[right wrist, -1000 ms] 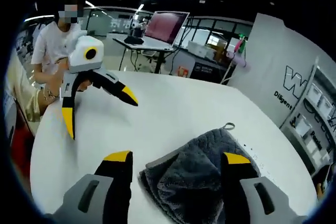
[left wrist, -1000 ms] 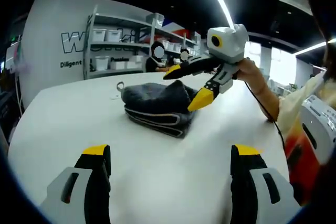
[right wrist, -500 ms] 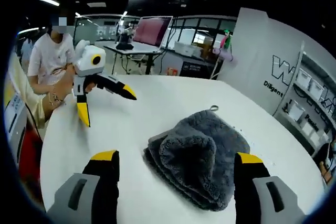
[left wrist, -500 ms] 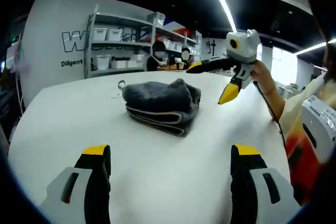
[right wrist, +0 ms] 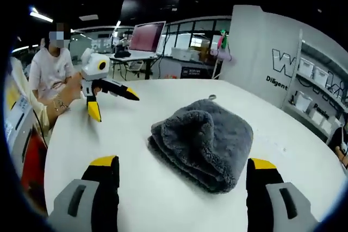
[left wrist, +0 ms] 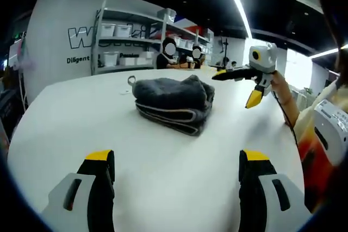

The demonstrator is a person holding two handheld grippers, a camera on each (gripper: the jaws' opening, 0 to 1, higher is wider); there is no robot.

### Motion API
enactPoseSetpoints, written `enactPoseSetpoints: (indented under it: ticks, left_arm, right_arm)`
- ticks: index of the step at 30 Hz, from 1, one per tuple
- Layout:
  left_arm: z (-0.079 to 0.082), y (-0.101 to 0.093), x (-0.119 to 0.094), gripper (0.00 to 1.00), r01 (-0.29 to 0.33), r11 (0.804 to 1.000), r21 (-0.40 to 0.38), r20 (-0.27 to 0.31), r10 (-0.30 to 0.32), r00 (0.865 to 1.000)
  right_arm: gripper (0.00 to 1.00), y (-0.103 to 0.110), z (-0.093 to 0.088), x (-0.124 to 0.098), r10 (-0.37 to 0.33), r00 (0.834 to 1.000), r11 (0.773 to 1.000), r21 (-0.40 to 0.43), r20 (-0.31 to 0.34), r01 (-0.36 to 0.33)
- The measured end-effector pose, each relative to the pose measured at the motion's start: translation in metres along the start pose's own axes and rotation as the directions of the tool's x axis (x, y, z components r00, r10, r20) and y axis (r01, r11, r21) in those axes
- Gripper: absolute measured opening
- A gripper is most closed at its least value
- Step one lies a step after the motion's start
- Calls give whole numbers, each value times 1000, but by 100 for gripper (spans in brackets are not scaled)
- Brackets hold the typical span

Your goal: Fold the towel on the table until its edges align and the towel forms a compact rectangular stack.

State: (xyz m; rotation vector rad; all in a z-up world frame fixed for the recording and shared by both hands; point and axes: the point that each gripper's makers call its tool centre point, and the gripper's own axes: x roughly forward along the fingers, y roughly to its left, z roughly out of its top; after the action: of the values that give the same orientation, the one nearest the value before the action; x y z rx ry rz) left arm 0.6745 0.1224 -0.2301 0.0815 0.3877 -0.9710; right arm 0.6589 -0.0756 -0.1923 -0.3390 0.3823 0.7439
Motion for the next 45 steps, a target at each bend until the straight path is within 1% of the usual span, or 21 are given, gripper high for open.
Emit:
enactPoseSetpoints:
  ticks: [6, 12, 13, 14, 16, 19, 24, 27, 28, 30, 31, 33, 35, 37, 39, 41, 42, 45]
  left_arm:
    - [-5, 6, 2, 93, -20, 1000, -1, -31, 20, 999]
    - [1, 14, 1, 93, -41, 999, -18, -12, 41, 999]
    - [3, 16, 2, 93, -66, 998, -5, -11, 66, 998]
    - [5, 17, 3, 93, -77, 997, 4, -12, 77, 997]
    - [10, 15, 6, 93, -84, 996, 9, -9, 84, 996]
    - [21, 6, 12, 92, -78, 997, 9, 9, 78, 997]
    - [46, -14, 26, 90, -67, 997, 41, 44, 65, 997]
    - [63, -26, 36, 86, -64, 995, 72, 70, 59, 996]
    - [72, -30, 40, 83, -68, 994, 83, 93, 60, 994]
    - [86, -37, 47, 77, -67, 994, 85, 132, 56, 990]
    - [91, -39, 49, 73, -65, 995, 81, 141, 53, 989]
    - [99, -42, 57, 69, -62, 995, 75, 152, 50, 987]
    - [102, -43, 65, 67, -65, 995, 75, 150, 53, 987]
    - [101, -44, 75, 67, -80, 994, 71, 128, 70, 989]
    - [101, -46, 80, 67, -79, 995, 69, 118, 70, 991]
    - [102, -51, 90, 67, -73, 997, 28, 111, 70, 991]
    - [102, -52, 94, 65, -74, 997, 26, 109, 70, 992]
    - [101, -52, 104, 52, -87, 996, 20, 93, 85, 992]
  right_arm:
    - [99, 4, -2, -8, 9, 1000, 1000, -3, 7, -9]
    - [99, 9, -3, -14, -6, 1000, 1000, -29, -7, 6]
    - [99, 9, -3, -15, -6, 1000, 999, -31, -7, 6]
    - [99, 10, -3, -15, -6, 1000, 999, -33, -4, 6]
    - [99, 11, -1, -17, -9, 1000, 999, -37, -2, 9]
    - [99, 11, 2, -20, -16, 1000, 999, -42, 7, 16]
    - [99, 12, 4, -23, -18, 1000, 999, -45, 16, 19]
    - [99, 14, 6, -25, -16, 1000, 999, -49, 24, 17]
    - [99, 14, 6, -25, -16, 1000, 999, -51, 26, 17]
    - [99, 15, 6, -27, -17, 999, 998, -54, 28, 19]
    - [99, 14, 6, -28, -17, 999, 998, -55, 30, 19]
    - [99, 14, 7, -29, -18, 999, 998, -52, 39, 20]
    - [99, 15, 8, -31, -15, 999, 999, -50, 49, 18]
    - [99, 17, 8, -32, -8, 998, 999, -53, 57, 11]
    - [99, 18, 7, -33, -6, 999, 999, -51, 53, 9]
    - [99, 17, 9, -35, -11, 998, 998, -55, 61, 14]
    - [99, 17, 9, -36, -12, 998, 998, -55, 62, 15]
    - [99, 18, 8, -36, -9, 998, 998, -58, 61, 12]
